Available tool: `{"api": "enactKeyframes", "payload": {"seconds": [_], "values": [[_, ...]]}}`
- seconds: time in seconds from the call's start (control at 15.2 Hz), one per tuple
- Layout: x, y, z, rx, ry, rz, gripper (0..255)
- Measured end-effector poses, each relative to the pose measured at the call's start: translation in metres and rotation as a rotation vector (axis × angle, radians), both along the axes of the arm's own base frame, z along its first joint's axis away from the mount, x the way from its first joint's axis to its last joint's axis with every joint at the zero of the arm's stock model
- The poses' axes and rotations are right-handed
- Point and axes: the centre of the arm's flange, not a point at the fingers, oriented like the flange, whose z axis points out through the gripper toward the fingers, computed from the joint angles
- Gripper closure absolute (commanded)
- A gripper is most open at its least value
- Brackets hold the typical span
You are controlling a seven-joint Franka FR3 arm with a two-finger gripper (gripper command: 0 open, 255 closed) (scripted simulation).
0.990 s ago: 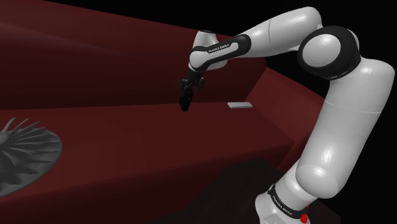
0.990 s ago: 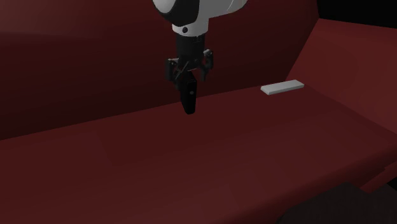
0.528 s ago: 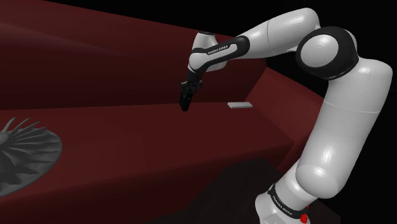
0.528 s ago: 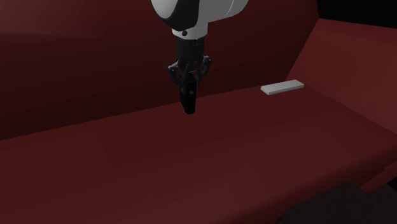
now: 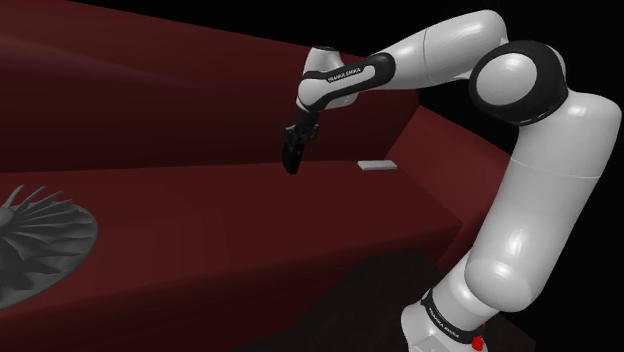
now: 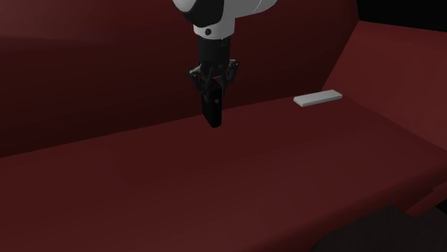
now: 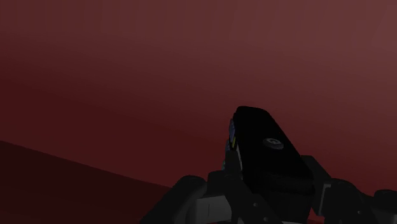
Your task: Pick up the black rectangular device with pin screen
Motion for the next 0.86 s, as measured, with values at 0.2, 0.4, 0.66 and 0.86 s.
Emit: {"api": "enactKeyframes", "payload": {"seconds": [0.2, 0.4, 0.66, 0.86], "values": [[0.000, -0.001, 0.015, 0.000, 0.000, 0.000, 255], [0.000, 0.000, 0.032, 0.000, 0.000, 0.000, 255], [0.000, 0.000, 0.053, 0.000, 0.000, 0.000, 255], [0.000, 0.000, 0.065, 0.000, 0.000, 0.000, 255]]}}
